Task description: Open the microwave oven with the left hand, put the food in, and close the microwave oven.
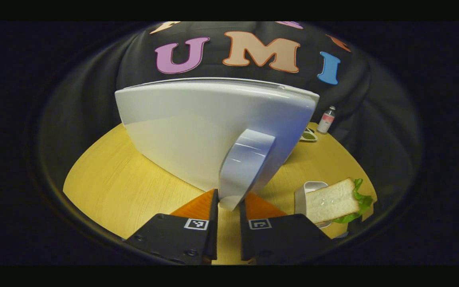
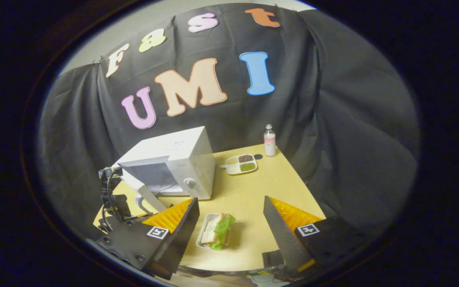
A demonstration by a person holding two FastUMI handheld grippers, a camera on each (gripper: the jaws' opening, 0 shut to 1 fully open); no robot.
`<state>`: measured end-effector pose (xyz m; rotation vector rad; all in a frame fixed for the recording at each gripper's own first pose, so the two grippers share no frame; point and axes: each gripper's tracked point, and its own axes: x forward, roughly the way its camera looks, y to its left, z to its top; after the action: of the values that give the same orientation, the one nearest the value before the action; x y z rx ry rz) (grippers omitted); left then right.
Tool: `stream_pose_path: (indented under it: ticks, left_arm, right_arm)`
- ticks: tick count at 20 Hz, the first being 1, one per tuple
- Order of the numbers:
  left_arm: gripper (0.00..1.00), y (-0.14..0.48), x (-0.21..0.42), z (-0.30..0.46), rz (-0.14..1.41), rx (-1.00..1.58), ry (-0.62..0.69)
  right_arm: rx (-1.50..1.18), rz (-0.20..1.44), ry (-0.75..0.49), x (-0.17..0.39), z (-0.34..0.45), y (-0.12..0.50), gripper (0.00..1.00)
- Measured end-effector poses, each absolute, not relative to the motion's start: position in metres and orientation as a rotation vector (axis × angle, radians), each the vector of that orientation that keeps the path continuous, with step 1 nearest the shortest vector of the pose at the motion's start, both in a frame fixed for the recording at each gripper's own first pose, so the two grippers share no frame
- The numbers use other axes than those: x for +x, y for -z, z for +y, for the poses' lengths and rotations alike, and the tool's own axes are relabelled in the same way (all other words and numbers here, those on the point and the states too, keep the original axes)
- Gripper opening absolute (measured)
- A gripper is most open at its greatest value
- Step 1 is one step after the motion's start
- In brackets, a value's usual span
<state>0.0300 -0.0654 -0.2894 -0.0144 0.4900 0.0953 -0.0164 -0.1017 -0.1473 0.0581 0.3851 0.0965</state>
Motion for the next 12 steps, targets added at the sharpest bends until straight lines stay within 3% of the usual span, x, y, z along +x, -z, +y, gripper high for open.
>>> stream_pose_path:
  ticks: [3, 7, 8, 9, 10, 11, 12]
  left_arm:
    - [0.31, 0.289, 0.016, -0.050, 0.490, -0.008, -0.111]
    - [0.68, 0.284, 0.004, -0.030, 0.449, -0.029, -0.147]
    - [0.78, 0.283, -0.001, -0.025, 0.444, -0.037, -0.149]
    - [0.83, 0.282, -0.005, -0.019, 0.441, -0.043, -0.151]
    - [0.94, 0.282, -0.008, -0.013, 0.441, -0.048, -0.151]
    - [1.00, 0.282, -0.013, -0.011, 0.448, -0.060, -0.132]
    - [1.00, 0.285, -0.018, -0.007, 0.456, -0.063, -0.118]
  right_arm:
    - [0.039, 0.381, -0.110, -0.022, -0.094, 0.148, 0.94]
    - [0.027, 0.386, -0.089, -0.038, -0.089, 0.156, 1.00]
    - [0.030, 0.392, -0.081, -0.044, -0.087, 0.159, 0.94]
    - [0.035, 0.398, -0.073, -0.048, -0.084, 0.160, 1.00]
    - [0.037, 0.403, -0.068, -0.052, -0.078, 0.162, 0.94]
    - [0.036, 0.404, -0.065, -0.056, -0.071, 0.161, 0.94]
    - [0.031, 0.402, -0.062, -0.059, -0.064, 0.161, 0.94]
